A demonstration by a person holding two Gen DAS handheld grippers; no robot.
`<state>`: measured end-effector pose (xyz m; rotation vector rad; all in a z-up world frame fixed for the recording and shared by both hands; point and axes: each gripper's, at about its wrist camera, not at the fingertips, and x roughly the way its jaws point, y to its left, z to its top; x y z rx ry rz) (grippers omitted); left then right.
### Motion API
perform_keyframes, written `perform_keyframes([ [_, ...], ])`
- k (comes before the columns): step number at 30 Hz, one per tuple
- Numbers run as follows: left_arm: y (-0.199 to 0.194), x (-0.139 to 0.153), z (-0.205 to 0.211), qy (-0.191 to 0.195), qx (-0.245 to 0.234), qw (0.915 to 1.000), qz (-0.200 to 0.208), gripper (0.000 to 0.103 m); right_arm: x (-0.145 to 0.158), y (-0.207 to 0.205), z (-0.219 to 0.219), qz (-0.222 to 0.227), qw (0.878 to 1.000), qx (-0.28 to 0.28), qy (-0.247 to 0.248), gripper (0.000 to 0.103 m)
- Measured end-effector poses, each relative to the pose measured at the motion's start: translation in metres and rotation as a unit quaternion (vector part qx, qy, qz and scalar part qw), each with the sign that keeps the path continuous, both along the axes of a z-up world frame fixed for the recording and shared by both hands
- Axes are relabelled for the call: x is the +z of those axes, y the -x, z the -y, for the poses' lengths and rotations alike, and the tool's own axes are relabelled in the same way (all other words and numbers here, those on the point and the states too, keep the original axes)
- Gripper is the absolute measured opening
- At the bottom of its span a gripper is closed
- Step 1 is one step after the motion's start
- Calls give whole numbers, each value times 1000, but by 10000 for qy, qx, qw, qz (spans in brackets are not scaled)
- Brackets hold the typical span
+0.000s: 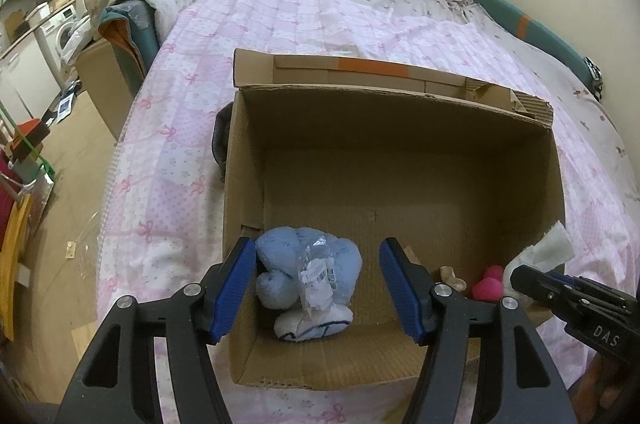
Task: Organize soft objects
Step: 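Open the left gripper to drop the bag while the right releases the sock into the box, then move the left gripper to the tan sponge piece and close on it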
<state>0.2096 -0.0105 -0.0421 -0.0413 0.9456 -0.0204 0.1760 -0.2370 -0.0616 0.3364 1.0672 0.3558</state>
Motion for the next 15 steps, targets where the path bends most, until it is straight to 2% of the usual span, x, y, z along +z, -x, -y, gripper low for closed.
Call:
perform_keyframes([
  [6, 3, 2, -2, -28, 11, 10000, 18, 61, 0, -1, 1, 12, 10000, -62, 2, 26],
  [8, 5, 3, -4, -12, 37, 10000, 16, 61, 1, -2, 2, 20, 10000, -96, -6, 29],
  [9, 5, 4, -5, -3, 53, 10000, 19, 61, 2, -1, 3, 32, 9999, -129, -19, 41],
  [10, 6, 5, -6, 5, 70, 10000, 21, 61, 3, -1, 5, 68, 9998, -191, -14, 66],
  [11, 7, 6, -7, 15, 90, 10000, 25, 61, 5, 1, 7, 144, 9995, -286, -33, 74],
  [15, 13, 9, -10, 5, 136, 9999, 50, 61, 12, 3, 12, 314, 9986, -396, -137, 76],
])
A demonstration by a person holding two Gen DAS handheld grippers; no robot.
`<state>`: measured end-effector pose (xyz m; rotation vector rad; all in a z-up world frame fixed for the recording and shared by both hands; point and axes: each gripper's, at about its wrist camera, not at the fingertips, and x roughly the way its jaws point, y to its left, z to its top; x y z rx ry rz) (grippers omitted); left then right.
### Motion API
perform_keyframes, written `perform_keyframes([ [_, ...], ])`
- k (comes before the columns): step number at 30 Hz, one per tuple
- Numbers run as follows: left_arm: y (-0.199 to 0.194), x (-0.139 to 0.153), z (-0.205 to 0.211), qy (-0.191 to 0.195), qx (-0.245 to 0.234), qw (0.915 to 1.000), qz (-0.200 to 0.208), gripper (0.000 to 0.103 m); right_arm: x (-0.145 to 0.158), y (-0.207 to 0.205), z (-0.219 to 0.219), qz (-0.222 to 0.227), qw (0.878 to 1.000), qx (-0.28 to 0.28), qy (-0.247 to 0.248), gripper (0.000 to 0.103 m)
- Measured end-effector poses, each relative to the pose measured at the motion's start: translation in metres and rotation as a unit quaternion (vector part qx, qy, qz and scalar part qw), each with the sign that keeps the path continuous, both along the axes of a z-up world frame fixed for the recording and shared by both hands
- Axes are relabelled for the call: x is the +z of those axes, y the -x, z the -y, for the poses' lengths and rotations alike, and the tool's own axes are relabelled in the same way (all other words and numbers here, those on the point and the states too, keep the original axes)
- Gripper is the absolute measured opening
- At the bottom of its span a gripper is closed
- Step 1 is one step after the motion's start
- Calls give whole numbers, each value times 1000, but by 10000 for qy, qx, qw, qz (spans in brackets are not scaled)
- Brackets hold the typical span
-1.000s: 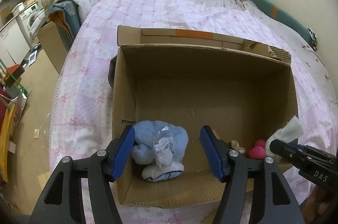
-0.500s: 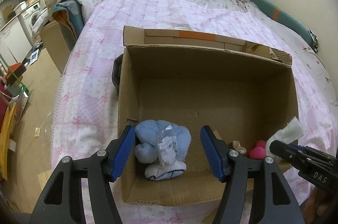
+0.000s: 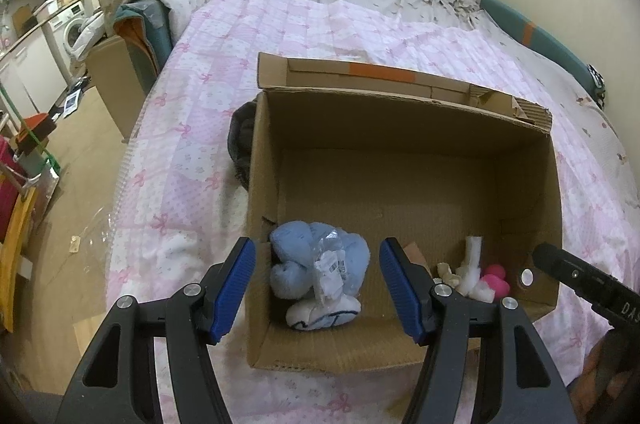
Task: Organize soft objects
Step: 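Move the left gripper to the tan sponge piece and close on it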
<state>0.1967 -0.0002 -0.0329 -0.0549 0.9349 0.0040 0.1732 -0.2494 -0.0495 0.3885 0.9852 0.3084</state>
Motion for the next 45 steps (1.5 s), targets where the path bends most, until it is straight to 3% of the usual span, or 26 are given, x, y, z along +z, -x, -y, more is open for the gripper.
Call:
perform_keyframes([
  [16, 42, -7, -4, 68, 78, 9997, -207, 61, 11, 33, 20, 51, 9998, -180, 27, 76],
  [23, 63, -29, 4, 381, -161, 9962, -766, 61, 0, 51, 31, -292, 9987, -407, -137, 76],
  [26, 71, -47, 26, 391, -595, 9909, -1145, 61, -7, 58, 33, -490, 9974, -485, -185, 76],
  [31, 77, -91, 78, 89, -1659, 9690, -1827, 61, -16, 62, 35, -713, 9955, -585, -202, 76],
  [36, 76, -119, 104, -92, -2153, 9548, -2049, 61, -19, 65, 39, -803, 9947, -628, -152, 76],
  [38, 76, -124, 105, -174, -2140, 9539, -2095, 56, -21, 66, 42, -853, 9939, -682, -141, 76],
  [40, 75, -127, 104, -196, -2055, 9558, -2093, 37, -24, 66, 46, -921, 9929, -731, -158, 76],
  [45, 74, -123, 96, 44, -1999, 9572, -2093, 11, -28, 65, 50, -1019, 9914, -801, -174, 76],
])
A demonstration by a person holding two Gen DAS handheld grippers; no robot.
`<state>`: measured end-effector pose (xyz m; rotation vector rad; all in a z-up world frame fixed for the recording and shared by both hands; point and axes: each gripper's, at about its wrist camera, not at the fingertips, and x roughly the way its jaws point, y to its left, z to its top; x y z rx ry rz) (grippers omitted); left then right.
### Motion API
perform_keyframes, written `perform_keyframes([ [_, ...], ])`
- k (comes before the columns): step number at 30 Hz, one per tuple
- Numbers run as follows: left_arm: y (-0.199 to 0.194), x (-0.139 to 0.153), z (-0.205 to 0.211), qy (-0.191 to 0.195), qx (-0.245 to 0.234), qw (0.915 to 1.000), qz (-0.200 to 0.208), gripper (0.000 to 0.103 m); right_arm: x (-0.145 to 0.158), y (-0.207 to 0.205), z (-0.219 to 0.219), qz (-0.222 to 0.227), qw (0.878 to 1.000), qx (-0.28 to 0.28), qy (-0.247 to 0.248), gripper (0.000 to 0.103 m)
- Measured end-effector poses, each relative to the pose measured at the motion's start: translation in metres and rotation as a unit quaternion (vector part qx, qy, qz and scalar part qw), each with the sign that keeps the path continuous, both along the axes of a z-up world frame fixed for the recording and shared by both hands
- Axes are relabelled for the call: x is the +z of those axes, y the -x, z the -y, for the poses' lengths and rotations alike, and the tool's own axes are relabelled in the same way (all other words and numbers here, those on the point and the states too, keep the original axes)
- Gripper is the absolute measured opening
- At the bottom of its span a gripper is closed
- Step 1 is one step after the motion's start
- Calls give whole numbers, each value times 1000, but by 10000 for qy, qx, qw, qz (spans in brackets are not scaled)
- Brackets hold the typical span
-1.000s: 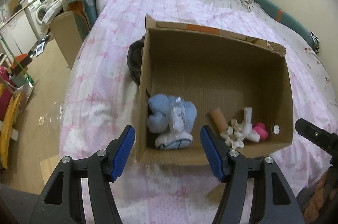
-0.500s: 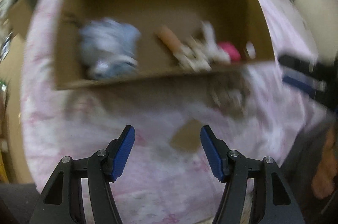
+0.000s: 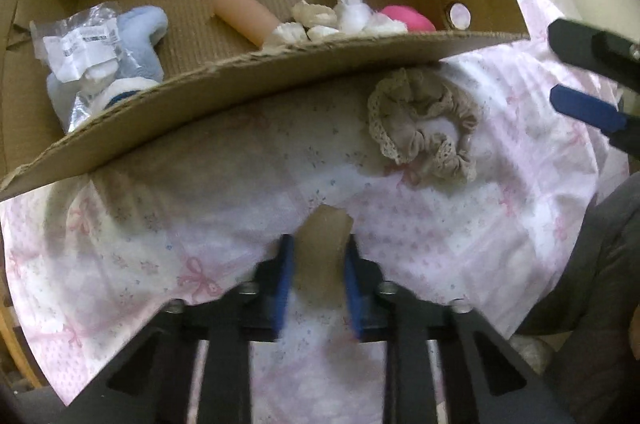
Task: Organize soft objects
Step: 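Move the left gripper to the tan sponge piece and close on it, then grasp the lace scrunchie with the right gripper while the left holds the sponge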
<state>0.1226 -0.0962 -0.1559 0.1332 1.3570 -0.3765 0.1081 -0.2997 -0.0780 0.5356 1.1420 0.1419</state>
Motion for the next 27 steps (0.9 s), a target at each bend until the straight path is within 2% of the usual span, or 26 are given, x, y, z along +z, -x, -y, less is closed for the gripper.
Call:
perform_keyframes([
  [4, -1, 11, -11, 260, 196, 9994, -92, 7, -4, -4, -4, -74, 10000, 54, 34, 76],
  [9, 4, 38, -28, 379, 546, 9978, 12, 7, -12, -8, -16, -237, 9993, 275, 117, 76],
  [14, 9, 60, -50, 352, 995, 9943, 147, 7, -28, -19, -43, -464, 9939, 726, 681, 76],
  [20, 12, 75, -76, 438, 1502, 9874, 235, 7, -51, -32, -77, -654, 9795, 1268, 1419, 80],
  [26, 11, 75, -91, 413, 1700, 9841, 290, 7, -63, -38, -93, -664, 9696, 1496, 1817, 80],
  [27, 11, 74, -90, 408, 1716, 9839, 291, 7, -65, -38, -95, -690, 9697, 1576, 1732, 80],
])
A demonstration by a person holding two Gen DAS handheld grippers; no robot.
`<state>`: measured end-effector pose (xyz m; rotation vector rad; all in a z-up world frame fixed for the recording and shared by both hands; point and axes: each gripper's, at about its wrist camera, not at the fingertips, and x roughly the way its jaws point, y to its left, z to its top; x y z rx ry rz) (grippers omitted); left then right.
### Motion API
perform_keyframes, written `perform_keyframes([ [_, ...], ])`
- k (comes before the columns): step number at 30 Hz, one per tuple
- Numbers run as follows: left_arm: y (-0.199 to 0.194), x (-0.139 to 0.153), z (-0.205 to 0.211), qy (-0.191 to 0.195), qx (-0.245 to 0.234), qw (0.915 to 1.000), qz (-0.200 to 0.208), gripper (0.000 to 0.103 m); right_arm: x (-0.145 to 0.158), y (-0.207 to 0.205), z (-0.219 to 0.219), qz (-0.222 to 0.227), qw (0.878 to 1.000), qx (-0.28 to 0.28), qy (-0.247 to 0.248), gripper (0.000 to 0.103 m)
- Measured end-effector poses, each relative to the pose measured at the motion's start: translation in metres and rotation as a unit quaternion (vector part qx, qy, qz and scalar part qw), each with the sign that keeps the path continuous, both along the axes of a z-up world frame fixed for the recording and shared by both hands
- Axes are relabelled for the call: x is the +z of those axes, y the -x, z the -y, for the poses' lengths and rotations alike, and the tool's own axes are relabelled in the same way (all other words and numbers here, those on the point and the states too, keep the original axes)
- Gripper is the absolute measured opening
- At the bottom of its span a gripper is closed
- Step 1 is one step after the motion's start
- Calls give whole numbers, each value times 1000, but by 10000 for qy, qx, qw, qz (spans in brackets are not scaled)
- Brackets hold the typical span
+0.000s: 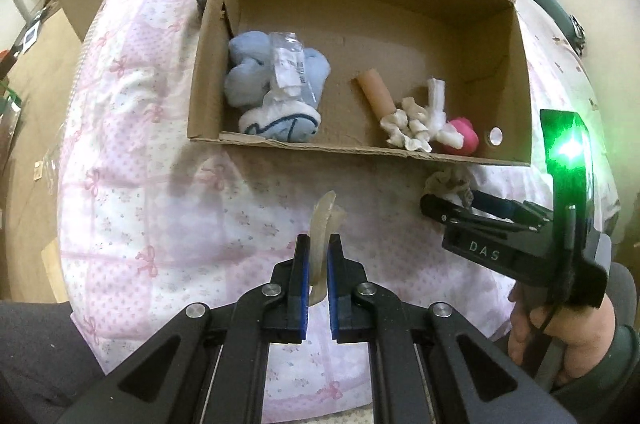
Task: Organize soft objects
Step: 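Grasp the lace scrunchie with the right gripper while the left holds the sponge, then carry the sponge and scrunchie into the box and open both grippers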
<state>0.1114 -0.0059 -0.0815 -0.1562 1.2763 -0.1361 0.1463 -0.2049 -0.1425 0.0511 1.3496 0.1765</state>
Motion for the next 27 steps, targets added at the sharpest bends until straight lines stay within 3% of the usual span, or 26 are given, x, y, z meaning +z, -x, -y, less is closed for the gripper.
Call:
perform_keyframes([
  [2, 0, -1, 1, -21, 5, 10000, 18, 7, -1, 0, -5, 52, 10000, 67, 50, 69],
  [4, 1, 0, 4, -38, -19, 10000, 47, 7, -1, 1, -7, 79, 9997, 131, 175, 40],
  [7, 2, 4, 3, -71, -14, 9999, 113, 7, 1, 4, -1, 67, 9999, 81, 48, 18],
  [15, 3, 13, -3, -156, 194, 9994, 243, 7, 25, 22, 27, -23, 9981, -346, -500, 14],
  [23, 9, 22, -9, -243, 289, 9982, 457, 7, 58, 44, 20, 141, 9937, -87, -1111, 14],
  [27, 5, 35, -11, -224, 310, 9972, 641, 7, 90, 55, 15, 513, 9867, 100, -1542, 14],
])
